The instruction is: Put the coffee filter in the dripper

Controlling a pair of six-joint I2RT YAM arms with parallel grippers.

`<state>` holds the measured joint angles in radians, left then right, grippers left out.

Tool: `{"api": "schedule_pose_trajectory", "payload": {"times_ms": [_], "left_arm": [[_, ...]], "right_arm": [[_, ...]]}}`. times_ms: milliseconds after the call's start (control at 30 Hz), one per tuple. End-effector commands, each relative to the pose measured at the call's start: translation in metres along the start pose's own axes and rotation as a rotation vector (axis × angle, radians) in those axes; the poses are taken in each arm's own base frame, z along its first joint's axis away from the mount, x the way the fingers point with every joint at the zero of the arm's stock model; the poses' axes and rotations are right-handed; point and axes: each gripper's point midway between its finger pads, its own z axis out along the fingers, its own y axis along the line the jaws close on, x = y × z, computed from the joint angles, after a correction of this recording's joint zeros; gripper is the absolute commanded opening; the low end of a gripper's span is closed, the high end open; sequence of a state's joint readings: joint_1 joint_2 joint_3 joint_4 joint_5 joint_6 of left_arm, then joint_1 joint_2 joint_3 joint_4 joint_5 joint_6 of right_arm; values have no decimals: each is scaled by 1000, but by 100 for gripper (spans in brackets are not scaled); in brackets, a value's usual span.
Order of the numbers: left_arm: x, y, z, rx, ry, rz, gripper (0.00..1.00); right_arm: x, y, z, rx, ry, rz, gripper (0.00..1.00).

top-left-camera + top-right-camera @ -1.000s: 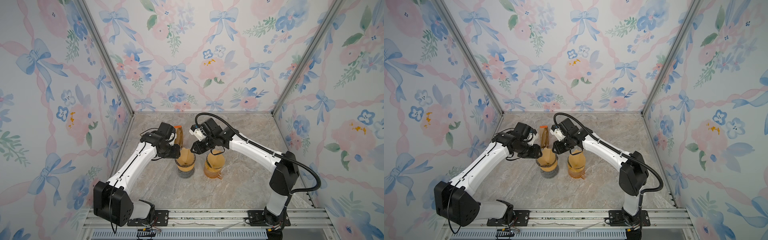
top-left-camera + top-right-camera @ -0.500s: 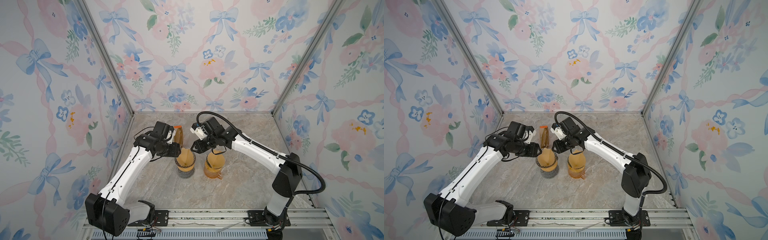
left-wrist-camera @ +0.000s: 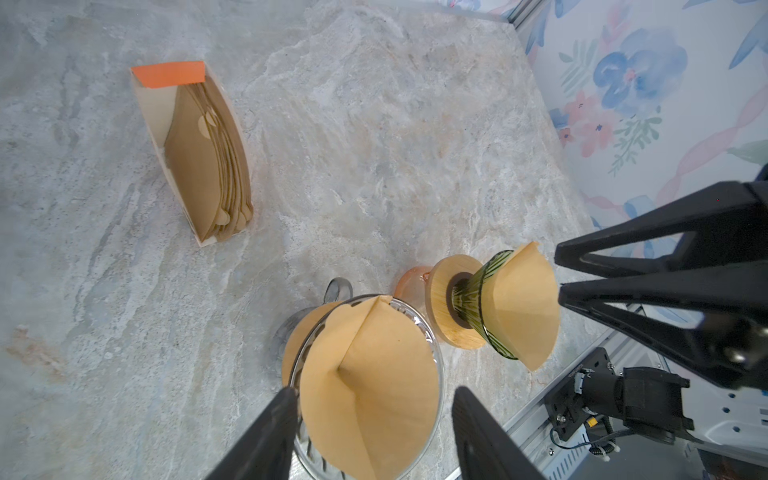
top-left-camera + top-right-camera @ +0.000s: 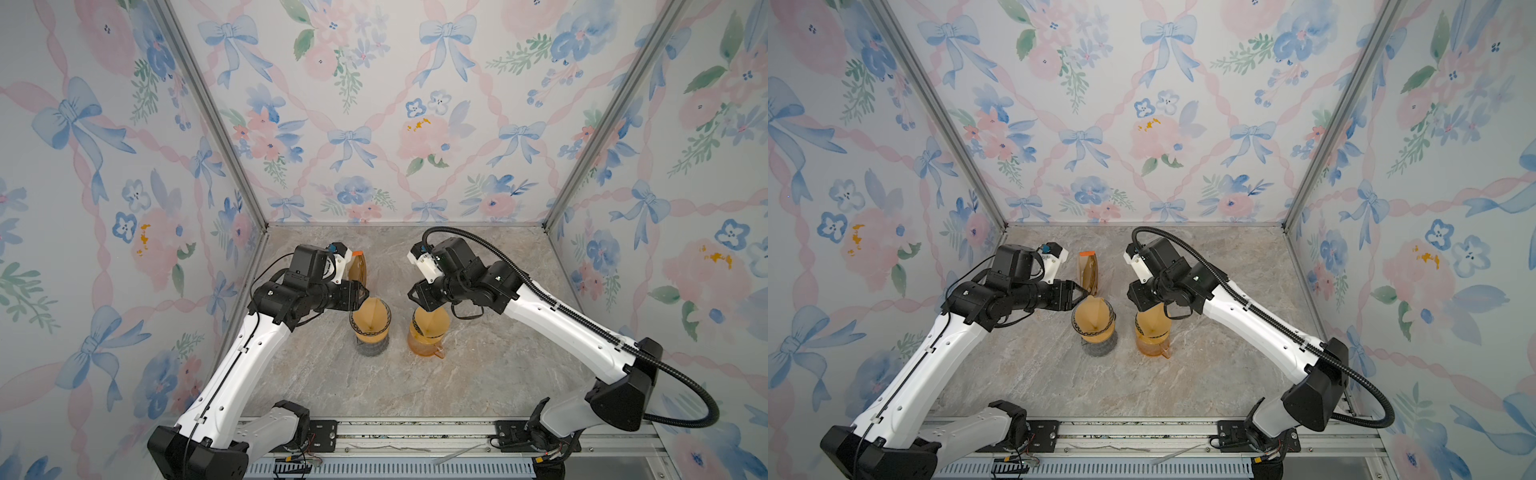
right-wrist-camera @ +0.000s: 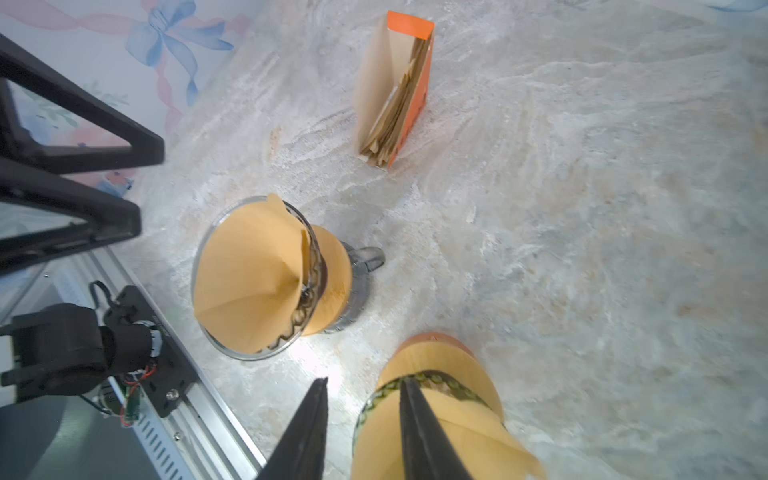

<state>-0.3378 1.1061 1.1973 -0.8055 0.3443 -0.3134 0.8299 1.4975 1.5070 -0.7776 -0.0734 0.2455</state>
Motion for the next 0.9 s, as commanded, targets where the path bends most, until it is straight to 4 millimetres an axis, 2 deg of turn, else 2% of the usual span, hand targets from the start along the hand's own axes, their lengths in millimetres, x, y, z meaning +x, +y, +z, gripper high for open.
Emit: {"api": "schedule_pose_trajectory", "payload": {"times_ms": [0, 100, 200, 300, 500, 700, 867], "left_arm": [[-1, -12, -3, 79, -54, 56, 63], [-2, -21, -7, 132, -110, 103, 68], [-1, -30, -12, 187, -147, 141, 80], [0, -37, -16, 225, -178, 170, 98], [4, -36, -15, 231, -200, 204, 98], [13, -30, -6, 226, -180, 196, 98], [15, -28, -7, 217, -185, 196, 98]], "right_arm": [[31, -17, -7, 105, 83, -14, 28], [46, -21, -8, 143, 128, -21, 27], [56, -25, -5, 188, 181, -33, 28], [64, -26, 2, 230, 231, -52, 29], [70, -32, 18, 267, 278, -51, 31], [73, -34, 31, 268, 304, -45, 43], [74, -33, 36, 247, 310, -28, 52]]}}
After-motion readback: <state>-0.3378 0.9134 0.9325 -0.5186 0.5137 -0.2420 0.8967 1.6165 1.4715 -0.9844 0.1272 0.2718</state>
